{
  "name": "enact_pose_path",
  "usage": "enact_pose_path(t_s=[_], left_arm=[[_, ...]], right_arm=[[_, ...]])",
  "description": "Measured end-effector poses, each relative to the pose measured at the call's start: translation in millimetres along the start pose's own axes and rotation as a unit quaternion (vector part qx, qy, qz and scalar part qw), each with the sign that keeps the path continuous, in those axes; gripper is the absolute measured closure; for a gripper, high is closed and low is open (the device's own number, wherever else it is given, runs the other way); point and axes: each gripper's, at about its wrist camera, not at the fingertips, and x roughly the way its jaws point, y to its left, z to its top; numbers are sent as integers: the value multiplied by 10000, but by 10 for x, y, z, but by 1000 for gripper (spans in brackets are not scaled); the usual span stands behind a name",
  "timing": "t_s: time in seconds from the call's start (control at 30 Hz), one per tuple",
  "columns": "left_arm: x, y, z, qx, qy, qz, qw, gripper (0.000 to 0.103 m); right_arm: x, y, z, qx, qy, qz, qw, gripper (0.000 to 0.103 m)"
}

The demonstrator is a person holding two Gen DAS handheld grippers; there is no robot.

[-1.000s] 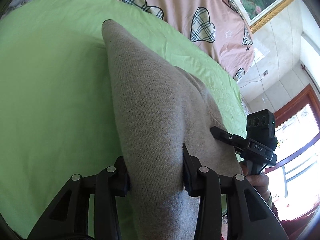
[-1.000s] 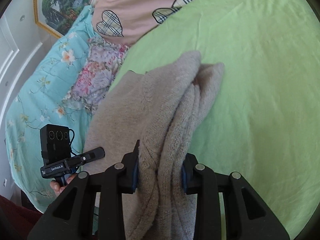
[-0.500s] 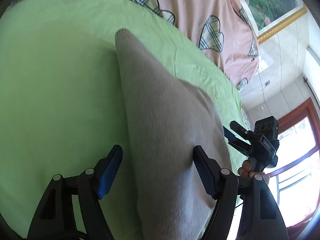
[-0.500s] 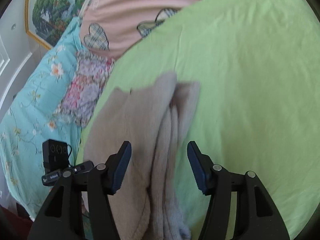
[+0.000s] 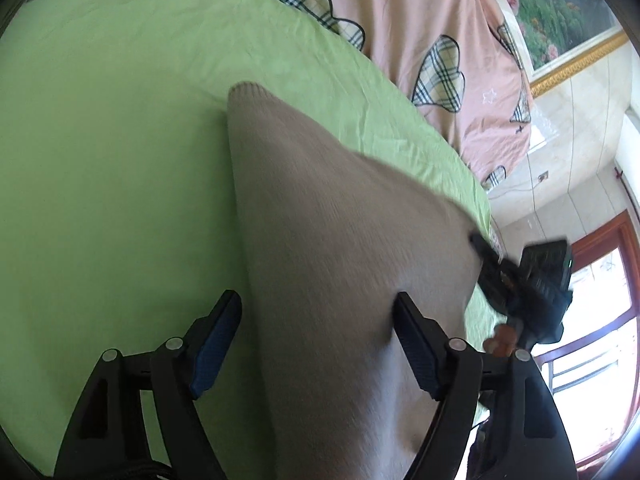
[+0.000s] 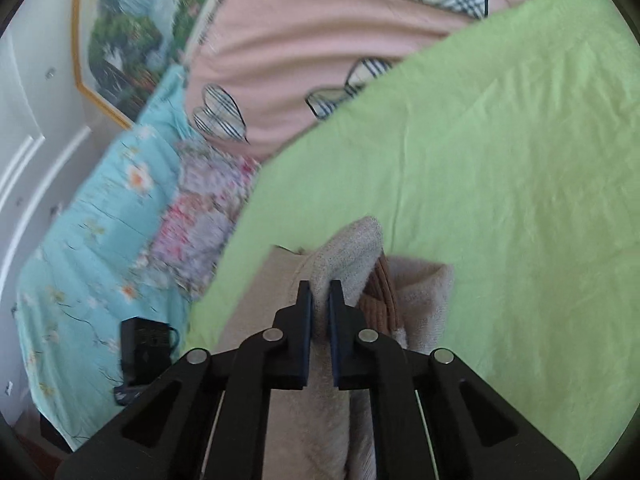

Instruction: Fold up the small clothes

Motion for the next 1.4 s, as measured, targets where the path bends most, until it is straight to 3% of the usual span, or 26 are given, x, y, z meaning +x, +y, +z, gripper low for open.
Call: enact_pose_path(t_s=[0.1, 0.17, 0.2, 0.23, 0.33, 0.4, 0.57, 0.7, 0.73, 0.77, 0.83, 1.0, 1.13, 1.23, 1.4], left_arm=[[131, 57, 265, 35, -77, 213, 9997, 27], [224, 87, 422, 113, -177, 455, 9987, 50], [281, 117, 509, 175, -216, 595, 9978, 74], [320, 139, 560, 203, -219, 707, 9971, 85], [443, 143, 691, 448, -329, 1314, 9898, 93], [457, 132, 698, 490, -299, 1516, 9868, 93], [55, -69, 394, 707, -509, 1357, 9869, 86], [-426, -239, -131, 906, -722, 1059, 9876, 66], [-519, -259, -261, 934, -752, 1011, 9876, 58], [-602, -297, -415, 974, -776, 995, 9872, 54], [-787, -350, -741, 1079, -814, 1085, 9849, 53], [-1022, -421, -1382, 1287, -788, 1266, 9804, 40], [-937, -465, -1790, 1477, -565, 1203, 9801, 39], [-779, -471, -1898, 1580, -459, 1396, 9765, 39], [-595, -491, -1825, 1538, -685, 1707, 9708, 39]], right_arm=[[108, -201, -75, 134, 246, -446, 9986, 95], [132, -286, -88, 279, 245, -377, 9986, 95], [129, -275, -82, 250, 206, -384, 9987, 95], [141, -253, -79, 179, 205, -441, 9987, 95], [317, -219, -95, -121, 438, -870, 9952, 95], [405, -266, -104, -123, 547, -990, 9935, 95], [138, -187, -119, -13, 336, -889, 9955, 90], [-232, -75, -297, -15, 170, -766, 9969, 88], [-309, -53, -368, -9, 171, -749, 9970, 83], [-359, -32, -426, -11, 179, -743, 9971, 71], [-461, 24, -584, -70, 183, -719, 9972, 52], [-636, 92, -966, -86, 308, -588, 9978, 51], [-730, 85, -1216, -95, 440, -583, 9973, 51], [-730, 89, -1363, -92, 558, -589, 9967, 51], [-690, 174, -1486, -163, 583, -566, 9966, 51]])
